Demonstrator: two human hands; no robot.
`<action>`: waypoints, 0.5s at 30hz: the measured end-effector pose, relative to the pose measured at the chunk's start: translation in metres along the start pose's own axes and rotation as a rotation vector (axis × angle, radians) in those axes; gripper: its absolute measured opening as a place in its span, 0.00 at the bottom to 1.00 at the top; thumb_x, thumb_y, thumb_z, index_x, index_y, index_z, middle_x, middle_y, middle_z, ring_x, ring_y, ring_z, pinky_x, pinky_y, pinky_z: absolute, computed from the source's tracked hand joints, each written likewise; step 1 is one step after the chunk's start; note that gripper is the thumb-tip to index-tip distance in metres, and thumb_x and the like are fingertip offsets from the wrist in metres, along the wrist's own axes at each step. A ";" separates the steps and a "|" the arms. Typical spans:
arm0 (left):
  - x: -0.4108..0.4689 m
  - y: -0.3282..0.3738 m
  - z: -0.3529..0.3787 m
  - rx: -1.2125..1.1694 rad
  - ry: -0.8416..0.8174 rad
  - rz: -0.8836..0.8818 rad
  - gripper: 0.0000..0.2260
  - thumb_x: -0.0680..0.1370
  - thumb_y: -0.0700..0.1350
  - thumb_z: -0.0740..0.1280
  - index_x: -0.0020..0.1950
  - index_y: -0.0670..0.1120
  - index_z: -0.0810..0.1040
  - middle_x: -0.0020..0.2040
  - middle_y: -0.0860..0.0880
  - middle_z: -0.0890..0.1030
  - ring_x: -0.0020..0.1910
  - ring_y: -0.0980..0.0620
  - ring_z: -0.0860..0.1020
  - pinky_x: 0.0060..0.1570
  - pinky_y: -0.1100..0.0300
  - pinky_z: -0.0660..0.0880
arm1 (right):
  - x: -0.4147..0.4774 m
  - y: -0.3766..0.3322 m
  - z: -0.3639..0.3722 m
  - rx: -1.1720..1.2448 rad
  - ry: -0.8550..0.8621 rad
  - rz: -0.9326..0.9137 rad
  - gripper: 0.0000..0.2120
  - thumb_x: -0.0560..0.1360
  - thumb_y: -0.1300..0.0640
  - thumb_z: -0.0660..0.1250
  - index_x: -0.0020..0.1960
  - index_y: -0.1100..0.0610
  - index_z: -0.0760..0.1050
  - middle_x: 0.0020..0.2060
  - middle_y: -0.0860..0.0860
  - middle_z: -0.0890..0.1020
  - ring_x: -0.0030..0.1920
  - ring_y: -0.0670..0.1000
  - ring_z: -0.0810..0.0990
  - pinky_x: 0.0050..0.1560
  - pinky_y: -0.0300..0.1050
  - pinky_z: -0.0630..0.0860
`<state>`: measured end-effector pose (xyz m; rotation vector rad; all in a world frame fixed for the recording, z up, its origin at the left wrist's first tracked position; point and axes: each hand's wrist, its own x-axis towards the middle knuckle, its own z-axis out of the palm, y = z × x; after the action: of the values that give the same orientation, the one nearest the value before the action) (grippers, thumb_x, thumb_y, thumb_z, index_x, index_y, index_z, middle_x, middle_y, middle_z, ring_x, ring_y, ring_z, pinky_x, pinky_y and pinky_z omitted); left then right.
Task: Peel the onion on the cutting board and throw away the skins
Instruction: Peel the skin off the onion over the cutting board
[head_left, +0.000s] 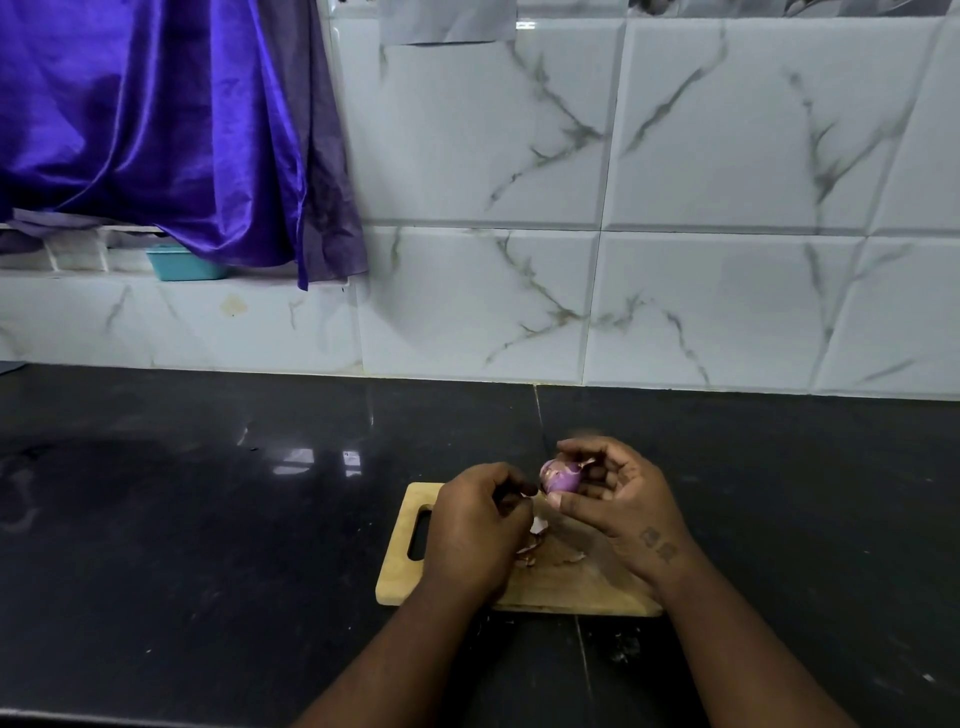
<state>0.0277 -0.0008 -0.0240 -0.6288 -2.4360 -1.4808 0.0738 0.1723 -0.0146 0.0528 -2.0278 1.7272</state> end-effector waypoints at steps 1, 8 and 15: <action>0.000 -0.001 0.001 0.006 -0.004 0.008 0.06 0.78 0.42 0.75 0.50 0.53 0.86 0.43 0.56 0.85 0.42 0.59 0.83 0.41 0.61 0.82 | 0.000 0.000 0.000 0.004 0.004 0.005 0.27 0.65 0.72 0.82 0.59 0.53 0.82 0.54 0.53 0.87 0.54 0.50 0.88 0.51 0.39 0.84; 0.001 -0.005 0.001 0.038 0.012 -0.015 0.09 0.82 0.40 0.69 0.52 0.53 0.86 0.42 0.56 0.86 0.41 0.60 0.83 0.38 0.67 0.78 | -0.002 -0.004 0.002 0.008 0.023 0.021 0.27 0.64 0.74 0.81 0.59 0.56 0.79 0.53 0.54 0.86 0.50 0.48 0.87 0.49 0.36 0.83; -0.002 0.004 0.000 0.052 0.030 0.028 0.05 0.81 0.52 0.71 0.51 0.54 0.86 0.43 0.58 0.85 0.43 0.61 0.82 0.42 0.60 0.81 | -0.005 -0.003 0.005 -0.139 0.001 -0.038 0.24 0.66 0.69 0.81 0.57 0.52 0.80 0.53 0.47 0.86 0.54 0.42 0.86 0.53 0.41 0.85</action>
<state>0.0313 0.0004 -0.0211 -0.6232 -2.4239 -1.4019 0.0777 0.1655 -0.0140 0.0448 -2.1271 1.5586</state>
